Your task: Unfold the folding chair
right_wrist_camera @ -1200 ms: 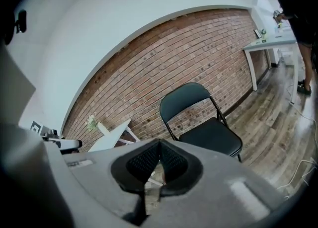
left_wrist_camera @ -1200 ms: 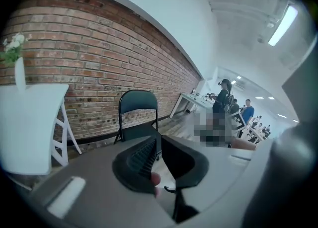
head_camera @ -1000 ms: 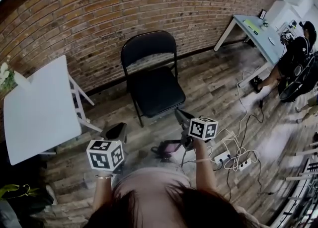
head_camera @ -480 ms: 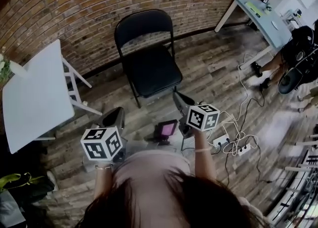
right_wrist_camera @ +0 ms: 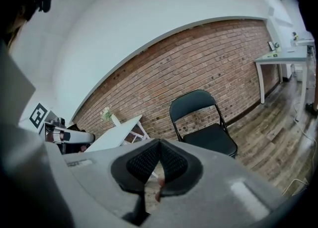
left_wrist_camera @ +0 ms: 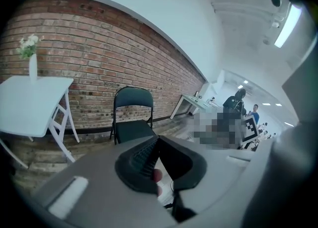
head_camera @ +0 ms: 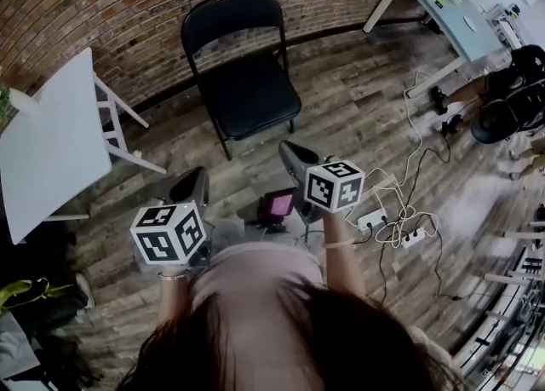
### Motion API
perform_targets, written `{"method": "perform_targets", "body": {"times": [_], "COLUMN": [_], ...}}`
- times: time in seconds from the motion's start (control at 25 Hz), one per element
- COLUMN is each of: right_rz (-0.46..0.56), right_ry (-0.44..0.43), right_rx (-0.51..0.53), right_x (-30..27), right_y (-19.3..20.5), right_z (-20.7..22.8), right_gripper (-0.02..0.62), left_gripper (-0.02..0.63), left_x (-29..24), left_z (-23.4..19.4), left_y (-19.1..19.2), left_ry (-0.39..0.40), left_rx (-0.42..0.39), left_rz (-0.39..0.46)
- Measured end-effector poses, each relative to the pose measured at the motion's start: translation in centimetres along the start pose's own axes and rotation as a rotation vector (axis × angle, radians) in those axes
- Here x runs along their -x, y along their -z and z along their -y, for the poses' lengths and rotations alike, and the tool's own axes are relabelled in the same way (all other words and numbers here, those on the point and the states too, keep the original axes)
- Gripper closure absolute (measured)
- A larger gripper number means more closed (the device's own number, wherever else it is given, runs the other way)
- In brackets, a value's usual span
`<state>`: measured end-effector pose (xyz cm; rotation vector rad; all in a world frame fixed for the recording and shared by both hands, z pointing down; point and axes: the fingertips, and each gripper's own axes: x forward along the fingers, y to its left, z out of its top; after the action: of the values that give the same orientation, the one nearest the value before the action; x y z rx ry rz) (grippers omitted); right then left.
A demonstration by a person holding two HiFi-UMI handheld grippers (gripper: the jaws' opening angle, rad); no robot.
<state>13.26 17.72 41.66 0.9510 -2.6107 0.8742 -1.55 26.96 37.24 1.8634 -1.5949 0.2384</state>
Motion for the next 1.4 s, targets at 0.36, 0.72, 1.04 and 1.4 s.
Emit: {"method": "perform_targets", "body": {"times": [0.36, 0.72, 1.04, 1.4], "right_rz": [-0.038, -0.039, -0.049, -0.013], "right_ry": [-0.032, -0.063, -0.094, -0.081], "right_rx": [0.011, 0.026, -0.004, -0.056], "right_x": [3.4, 6.5, 7.9, 9.3], "right_y": [1.5, 1.8, 3.2, 3.2], "right_z": [1.1, 2.2, 3.1, 3.1], "right_gripper": [0.601, 0.601, 0.601, 0.601], "left_gripper": [0.604, 0.604, 0.604, 0.604], "left_x": [0.2, 0.9, 0.6, 0.2], "left_z": [4.8, 7.8, 10.1, 11.7], "left_y": [2.8, 3.9, 4.7, 5.0], "left_ry": [-0.002, -0.021, -0.030, 0.007], "left_rx": [0.002, 0.019, 0.014, -0.037], "left_rz": [0.006, 0.026, 0.000, -0.054]}}
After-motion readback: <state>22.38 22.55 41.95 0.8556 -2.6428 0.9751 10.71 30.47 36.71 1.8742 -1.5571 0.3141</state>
